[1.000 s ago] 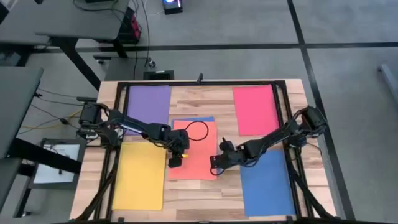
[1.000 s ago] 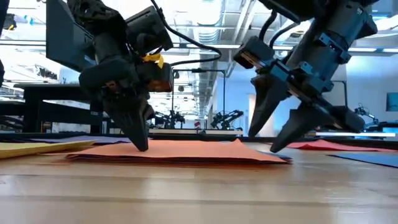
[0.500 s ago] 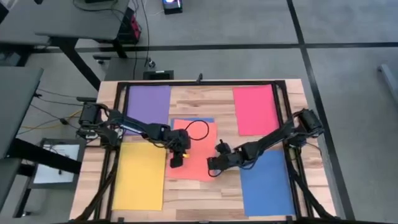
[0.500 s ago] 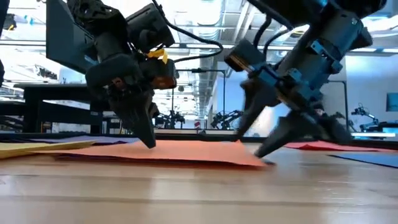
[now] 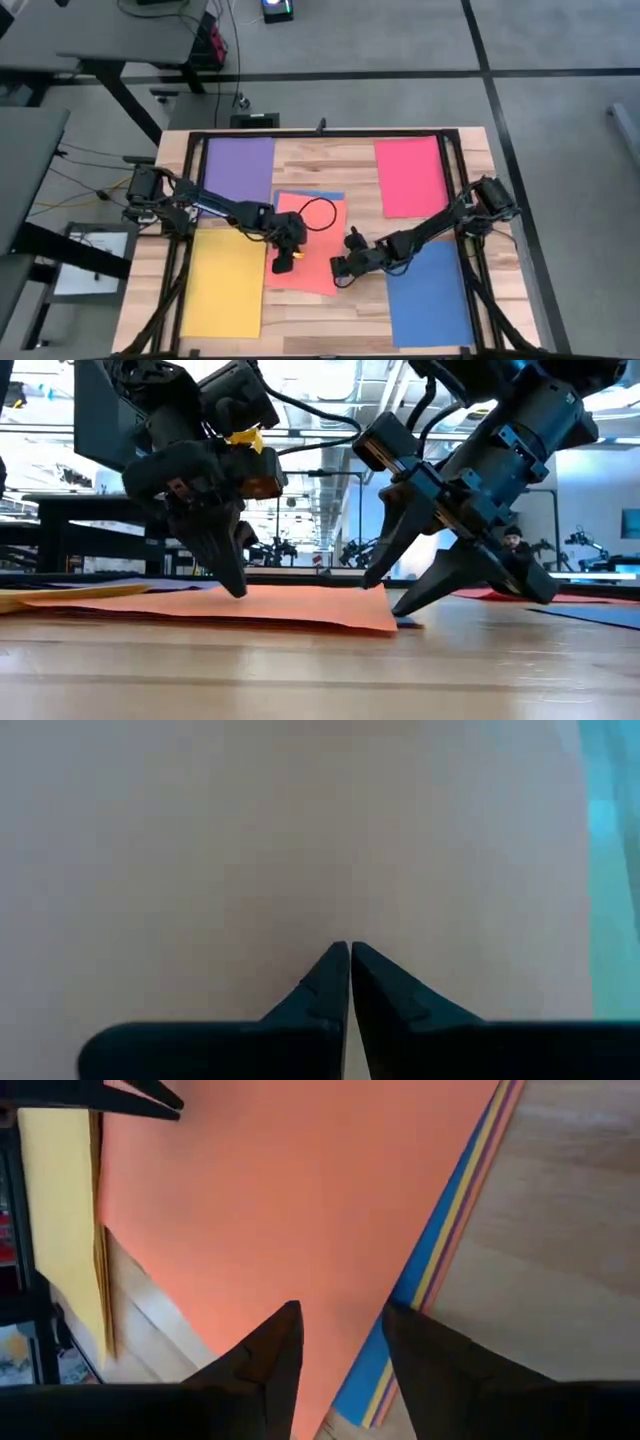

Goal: Organize paper
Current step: Move the orange paper to the top center of the table

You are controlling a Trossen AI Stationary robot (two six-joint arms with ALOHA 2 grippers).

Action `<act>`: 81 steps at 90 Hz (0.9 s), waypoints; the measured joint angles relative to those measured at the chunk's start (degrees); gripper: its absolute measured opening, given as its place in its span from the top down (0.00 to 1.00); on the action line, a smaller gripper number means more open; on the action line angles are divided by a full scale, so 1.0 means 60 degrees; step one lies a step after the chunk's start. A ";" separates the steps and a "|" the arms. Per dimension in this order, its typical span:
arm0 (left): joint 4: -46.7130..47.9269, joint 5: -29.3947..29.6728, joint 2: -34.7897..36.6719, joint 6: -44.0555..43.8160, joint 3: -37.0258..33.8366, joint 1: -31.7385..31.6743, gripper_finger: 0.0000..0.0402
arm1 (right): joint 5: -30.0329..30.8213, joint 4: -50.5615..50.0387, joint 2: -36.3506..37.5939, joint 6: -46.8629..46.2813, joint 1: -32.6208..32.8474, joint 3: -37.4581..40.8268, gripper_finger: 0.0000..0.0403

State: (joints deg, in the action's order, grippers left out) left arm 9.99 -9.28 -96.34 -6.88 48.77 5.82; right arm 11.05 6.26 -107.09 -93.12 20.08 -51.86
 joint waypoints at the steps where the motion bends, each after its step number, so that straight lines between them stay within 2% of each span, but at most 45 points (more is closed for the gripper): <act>1: 0.0136 0.0058 0.0003 0.0036 0.0056 0.0012 1.00 | 0.0007 0.0005 0.0000 0.0000 0.0002 0.0000 0.66; 16: 0.1136 0.0464 -0.0195 0.0527 0.0253 0.0213 1.00 | 0.0066 -0.0021 0.0000 -0.0212 0.0029 0.0003 0.66; 35: -0.0298 0.0260 -0.0914 0.0475 0.0300 0.0531 1.00 | 0.0058 0.0000 -0.0004 -0.0164 -0.0044 0.0004 0.66; 47: -0.0525 0.0232 -0.0943 0.0298 0.0274 0.0554 1.00 | 0.0062 0.0154 0.0024 0.0130 -0.0035 0.0015 0.66; 81: -0.0537 0.0248 -0.0954 0.0274 0.0268 0.0539 1.00 | 0.0135 0.2349 0.0089 0.1734 0.0368 0.0025 0.66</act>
State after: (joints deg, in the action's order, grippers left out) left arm 6.76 -7.79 -102.06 -5.23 50.38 9.06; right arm 11.86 20.35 -106.55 -82.72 22.28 -51.71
